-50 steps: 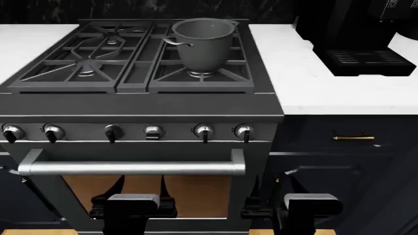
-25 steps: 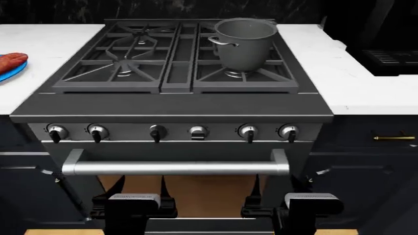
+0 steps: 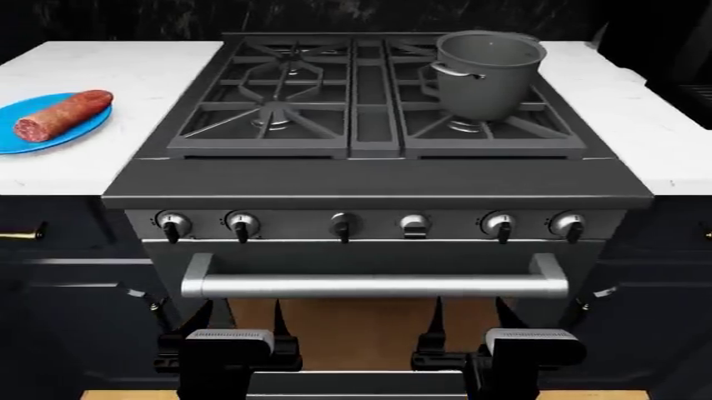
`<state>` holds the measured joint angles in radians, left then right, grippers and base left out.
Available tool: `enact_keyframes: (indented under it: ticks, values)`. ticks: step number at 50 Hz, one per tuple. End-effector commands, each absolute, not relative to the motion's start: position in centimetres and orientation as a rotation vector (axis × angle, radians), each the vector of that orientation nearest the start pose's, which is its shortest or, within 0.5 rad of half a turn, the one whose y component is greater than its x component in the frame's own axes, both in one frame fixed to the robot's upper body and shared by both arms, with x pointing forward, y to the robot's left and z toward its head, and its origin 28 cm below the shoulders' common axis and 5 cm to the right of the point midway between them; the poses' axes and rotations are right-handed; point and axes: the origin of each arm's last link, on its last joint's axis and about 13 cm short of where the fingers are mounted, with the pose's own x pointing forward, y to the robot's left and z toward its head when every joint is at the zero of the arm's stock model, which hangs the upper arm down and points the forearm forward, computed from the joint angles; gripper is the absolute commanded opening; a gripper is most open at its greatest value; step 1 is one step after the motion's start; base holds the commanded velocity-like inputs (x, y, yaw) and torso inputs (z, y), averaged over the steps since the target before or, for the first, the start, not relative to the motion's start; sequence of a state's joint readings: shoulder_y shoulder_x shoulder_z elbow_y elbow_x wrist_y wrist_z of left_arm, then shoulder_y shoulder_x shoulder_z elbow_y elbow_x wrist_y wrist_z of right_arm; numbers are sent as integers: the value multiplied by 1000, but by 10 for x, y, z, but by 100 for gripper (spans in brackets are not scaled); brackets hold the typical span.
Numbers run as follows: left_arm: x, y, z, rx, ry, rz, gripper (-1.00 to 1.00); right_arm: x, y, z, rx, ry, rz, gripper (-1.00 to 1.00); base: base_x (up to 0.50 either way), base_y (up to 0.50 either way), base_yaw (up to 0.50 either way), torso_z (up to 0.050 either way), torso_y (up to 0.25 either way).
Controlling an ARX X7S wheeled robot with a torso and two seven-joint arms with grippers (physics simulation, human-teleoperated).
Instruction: Frozen meat rests on a plate on the counter. Retrieve the meat and place it in a pot on a burner. Then turn the burner on.
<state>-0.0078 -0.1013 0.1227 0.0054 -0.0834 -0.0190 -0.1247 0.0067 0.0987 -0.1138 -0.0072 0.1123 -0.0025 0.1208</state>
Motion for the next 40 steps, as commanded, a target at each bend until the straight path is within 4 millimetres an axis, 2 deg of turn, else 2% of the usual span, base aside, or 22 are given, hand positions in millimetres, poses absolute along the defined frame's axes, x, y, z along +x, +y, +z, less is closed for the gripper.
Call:
enact_keyframes:
  ticks: [1,40]
  values:
    - [211,205,13,20,17,4,100,211,-96,15,14,-4,-8,100,0,375,0,0,0]
    - [210,205,13,21,19,6,100,211,-96,15,14,-3,-8,100,0,379,0,0,0]
